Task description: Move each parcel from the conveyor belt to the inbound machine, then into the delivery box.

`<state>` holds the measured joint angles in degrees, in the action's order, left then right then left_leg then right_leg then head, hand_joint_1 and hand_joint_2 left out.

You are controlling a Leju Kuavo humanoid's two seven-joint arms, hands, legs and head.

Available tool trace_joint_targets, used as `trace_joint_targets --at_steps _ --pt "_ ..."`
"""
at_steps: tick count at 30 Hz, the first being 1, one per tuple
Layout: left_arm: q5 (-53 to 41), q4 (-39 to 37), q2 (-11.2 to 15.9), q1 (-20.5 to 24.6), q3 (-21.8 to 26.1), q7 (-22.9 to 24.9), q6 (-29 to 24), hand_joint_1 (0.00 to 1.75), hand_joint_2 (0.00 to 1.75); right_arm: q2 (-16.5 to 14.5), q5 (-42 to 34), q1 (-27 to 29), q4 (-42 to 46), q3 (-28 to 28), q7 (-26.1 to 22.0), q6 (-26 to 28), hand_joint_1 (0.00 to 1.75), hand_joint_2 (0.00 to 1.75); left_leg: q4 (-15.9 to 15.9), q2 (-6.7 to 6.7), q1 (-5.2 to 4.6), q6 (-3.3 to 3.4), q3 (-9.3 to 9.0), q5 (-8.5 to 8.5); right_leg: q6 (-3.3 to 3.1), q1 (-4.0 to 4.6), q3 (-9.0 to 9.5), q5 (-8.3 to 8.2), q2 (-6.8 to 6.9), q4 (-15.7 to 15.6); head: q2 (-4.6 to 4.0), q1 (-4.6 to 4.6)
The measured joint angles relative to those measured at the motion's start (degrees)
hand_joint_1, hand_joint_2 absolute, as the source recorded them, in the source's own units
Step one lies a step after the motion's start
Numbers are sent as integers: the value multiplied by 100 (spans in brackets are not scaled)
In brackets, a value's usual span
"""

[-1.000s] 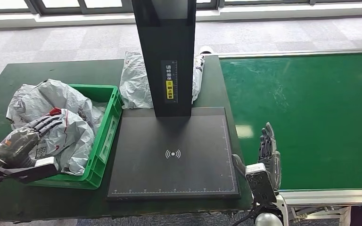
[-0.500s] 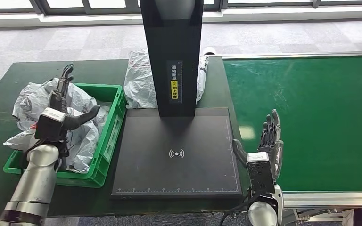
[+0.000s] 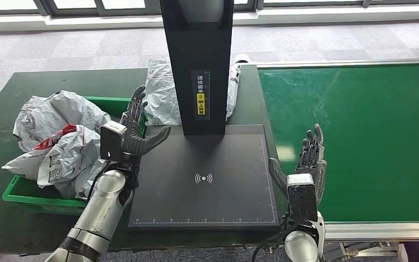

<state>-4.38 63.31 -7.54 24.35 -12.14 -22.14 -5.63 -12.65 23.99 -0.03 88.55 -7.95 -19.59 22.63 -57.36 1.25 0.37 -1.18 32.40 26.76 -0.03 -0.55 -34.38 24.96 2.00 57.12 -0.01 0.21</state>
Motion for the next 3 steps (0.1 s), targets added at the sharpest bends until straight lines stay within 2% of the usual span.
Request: trace_joint_targets --at_steps 1,2,3 --pt "-83 -81 -110 -1 -76 -3 -213 0 175 -9 -1 -70 -67 -65 1 74 0 0 0 1 0 0 1 0 0 0 0 0 0 0 1 1" --pt "-155 -167 -221 -3 -162 -29 -412 0 175 -20 3 -146 -153 -136 -9 156 0 44 0 2 0 0 1 0 1 -1 0 -1 -1 0 1 1" --pt "-190 -213 -279 -4 -208 -42 -516 0 175 -27 6 -188 -202 -174 -13 200 0 58 0 3 0 0 1 0 1 -1 0 -1 -2 0 1 1"
